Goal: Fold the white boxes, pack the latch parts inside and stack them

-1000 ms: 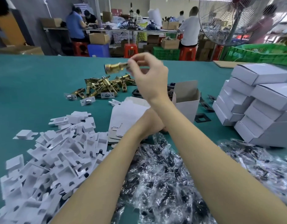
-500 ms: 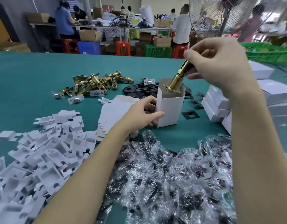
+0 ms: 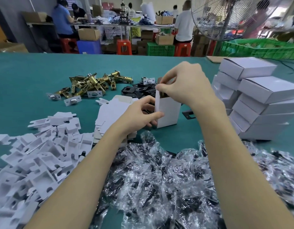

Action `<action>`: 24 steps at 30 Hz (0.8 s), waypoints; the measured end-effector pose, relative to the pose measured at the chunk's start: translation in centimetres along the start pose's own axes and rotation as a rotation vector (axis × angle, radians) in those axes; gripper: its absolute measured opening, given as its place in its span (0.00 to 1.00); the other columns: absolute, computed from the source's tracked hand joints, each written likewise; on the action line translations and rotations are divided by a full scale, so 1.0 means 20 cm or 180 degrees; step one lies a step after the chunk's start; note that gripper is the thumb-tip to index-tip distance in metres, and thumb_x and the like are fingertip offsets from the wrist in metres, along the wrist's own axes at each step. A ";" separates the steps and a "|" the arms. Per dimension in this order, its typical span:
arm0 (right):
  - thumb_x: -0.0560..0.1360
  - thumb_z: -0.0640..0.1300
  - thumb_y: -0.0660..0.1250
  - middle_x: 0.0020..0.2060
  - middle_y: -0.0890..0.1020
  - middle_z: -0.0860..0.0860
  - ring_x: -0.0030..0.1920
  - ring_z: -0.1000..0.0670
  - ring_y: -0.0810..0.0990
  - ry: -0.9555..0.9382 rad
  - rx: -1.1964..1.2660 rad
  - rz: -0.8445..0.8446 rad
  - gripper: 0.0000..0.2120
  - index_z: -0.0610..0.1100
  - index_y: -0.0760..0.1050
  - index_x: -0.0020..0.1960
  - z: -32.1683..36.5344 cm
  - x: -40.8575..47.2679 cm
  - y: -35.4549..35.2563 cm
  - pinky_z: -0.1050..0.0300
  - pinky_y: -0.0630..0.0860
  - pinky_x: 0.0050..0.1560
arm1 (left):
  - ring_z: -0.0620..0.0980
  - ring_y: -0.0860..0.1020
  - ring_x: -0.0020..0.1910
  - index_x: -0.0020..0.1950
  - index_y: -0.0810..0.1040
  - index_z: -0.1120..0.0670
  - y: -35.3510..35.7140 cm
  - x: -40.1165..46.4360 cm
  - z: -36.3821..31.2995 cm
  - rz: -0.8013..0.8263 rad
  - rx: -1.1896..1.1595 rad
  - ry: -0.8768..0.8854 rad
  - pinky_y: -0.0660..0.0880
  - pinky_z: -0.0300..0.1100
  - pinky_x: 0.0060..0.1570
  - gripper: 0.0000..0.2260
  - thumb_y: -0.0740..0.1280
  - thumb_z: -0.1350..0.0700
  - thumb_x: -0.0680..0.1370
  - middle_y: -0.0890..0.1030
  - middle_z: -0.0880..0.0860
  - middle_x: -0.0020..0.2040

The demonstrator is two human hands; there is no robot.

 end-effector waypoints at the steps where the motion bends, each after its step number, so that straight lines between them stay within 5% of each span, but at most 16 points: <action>1: 0.76 0.55 0.73 0.41 0.85 0.49 0.42 0.46 0.82 0.0065 -0.0060 0.0084 0.08 0.52 0.87 0.46 -0.01 0.00 0.02 0.51 0.83 0.45 | 0.54 0.85 0.39 0.55 0.79 0.48 0.00 0.00 0.00 0.0009 -0.0016 -0.0015 0.84 0.49 0.41 0.09 0.75 0.51 0.77 0.85 0.49 0.46; 4: 0.79 0.56 0.68 0.37 0.84 0.50 0.41 0.47 0.81 0.0136 -0.0186 0.0390 0.15 0.49 0.83 0.39 -0.06 0.02 0.05 0.55 0.77 0.40 | 0.55 0.85 0.40 0.55 0.79 0.47 0.00 0.00 0.00 0.0039 0.0011 -0.0048 0.85 0.51 0.42 0.10 0.75 0.51 0.77 0.85 0.48 0.46; 8: 0.83 0.54 0.60 0.20 0.75 0.56 0.23 0.59 0.77 0.0213 -0.0249 0.0937 0.18 0.45 0.80 0.44 -0.11 0.01 0.06 0.61 0.67 0.27 | 0.54 0.85 0.40 0.55 0.79 0.46 0.00 -0.01 -0.01 0.0030 0.0068 -0.0078 0.84 0.49 0.43 0.09 0.75 0.51 0.77 0.85 0.46 0.47; 13: 0.82 0.54 0.62 0.44 0.87 0.54 0.27 0.57 0.82 0.0112 0.0404 0.0832 0.12 0.53 0.82 0.52 -0.12 0.00 -0.03 0.58 0.76 0.35 | 0.52 0.85 0.42 0.55 0.79 0.46 0.00 -0.02 -0.02 0.0008 0.0174 -0.0131 0.84 0.52 0.45 0.09 0.75 0.51 0.77 0.85 0.46 0.48; 19: 0.81 0.52 0.65 0.35 0.87 0.56 0.29 0.57 0.82 0.0245 0.0674 0.0666 0.12 0.48 0.84 0.46 -0.19 0.00 -0.10 0.68 0.73 0.27 | 0.46 0.83 0.49 0.60 0.78 0.46 0.01 -0.01 -0.06 -0.0067 0.0901 -0.0154 0.82 0.47 0.50 0.13 0.74 0.50 0.77 0.83 0.44 0.50; 24: 0.81 0.53 0.67 0.35 0.87 0.52 0.35 0.55 0.85 0.0450 0.0330 0.1633 0.15 0.44 0.83 0.44 -0.21 -0.05 -0.03 0.66 0.79 0.34 | 0.49 0.80 0.52 0.70 0.74 0.49 0.09 0.00 -0.04 -0.0029 0.1546 -0.0177 0.75 0.40 0.51 0.22 0.73 0.56 0.76 0.81 0.48 0.54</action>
Point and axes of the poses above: each hand's wrist, its own x-axis towards the middle knuckle, its own y-axis out of the palm, z = x × y, the point moved 5 cm from there along x, towards the middle knuckle
